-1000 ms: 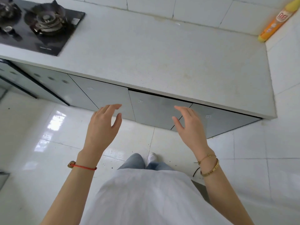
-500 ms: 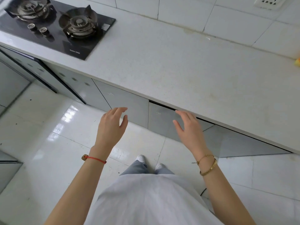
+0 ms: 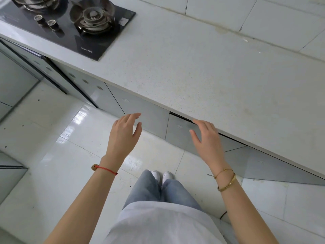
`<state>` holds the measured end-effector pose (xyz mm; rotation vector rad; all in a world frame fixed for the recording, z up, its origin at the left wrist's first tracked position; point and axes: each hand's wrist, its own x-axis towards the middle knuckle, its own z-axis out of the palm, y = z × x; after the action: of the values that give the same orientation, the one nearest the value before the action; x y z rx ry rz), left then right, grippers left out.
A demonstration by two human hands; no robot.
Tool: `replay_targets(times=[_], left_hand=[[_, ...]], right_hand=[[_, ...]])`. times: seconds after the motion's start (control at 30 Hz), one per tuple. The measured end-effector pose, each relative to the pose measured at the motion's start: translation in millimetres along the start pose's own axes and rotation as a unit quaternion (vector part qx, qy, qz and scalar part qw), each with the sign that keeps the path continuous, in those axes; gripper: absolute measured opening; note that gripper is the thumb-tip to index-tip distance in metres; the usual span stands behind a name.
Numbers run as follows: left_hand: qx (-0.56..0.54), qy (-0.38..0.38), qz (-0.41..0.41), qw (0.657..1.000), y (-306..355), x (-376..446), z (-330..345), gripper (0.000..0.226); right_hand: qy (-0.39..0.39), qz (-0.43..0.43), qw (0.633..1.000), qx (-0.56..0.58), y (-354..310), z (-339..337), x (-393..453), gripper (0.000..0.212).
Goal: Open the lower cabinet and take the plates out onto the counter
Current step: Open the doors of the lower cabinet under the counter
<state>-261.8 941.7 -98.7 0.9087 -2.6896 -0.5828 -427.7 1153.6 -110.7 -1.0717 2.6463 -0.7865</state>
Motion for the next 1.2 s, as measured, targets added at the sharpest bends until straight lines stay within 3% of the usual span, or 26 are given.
replay_targets(times=[0.4,0.83,0.93,1.07,1.2], left_hand=[[-0.004,0.048,0.050,0.998,-63,16,129,0.030],[-0.099,0.233,0.166,0.953,-116,74,270,0.030],[-0.161,0.234,0.164,0.945,-106,86,282,0.030],[-0.315,0.195,0.102,0.923,-92,99,284,0.029],[-0.465,0.131,0.048,0.874,-84,111,284,0.023]], right_hand=[[0.077,-0.033,0.996,0.014,73,131,16,0.035],[0.269,-0.168,0.948,0.019,145,284,57,0.036],[0.286,-0.190,0.939,0.022,150,304,63,0.038],[0.298,-0.225,0.927,0.030,150,317,68,0.039],[0.302,-0.227,0.926,0.017,151,319,72,0.042]])
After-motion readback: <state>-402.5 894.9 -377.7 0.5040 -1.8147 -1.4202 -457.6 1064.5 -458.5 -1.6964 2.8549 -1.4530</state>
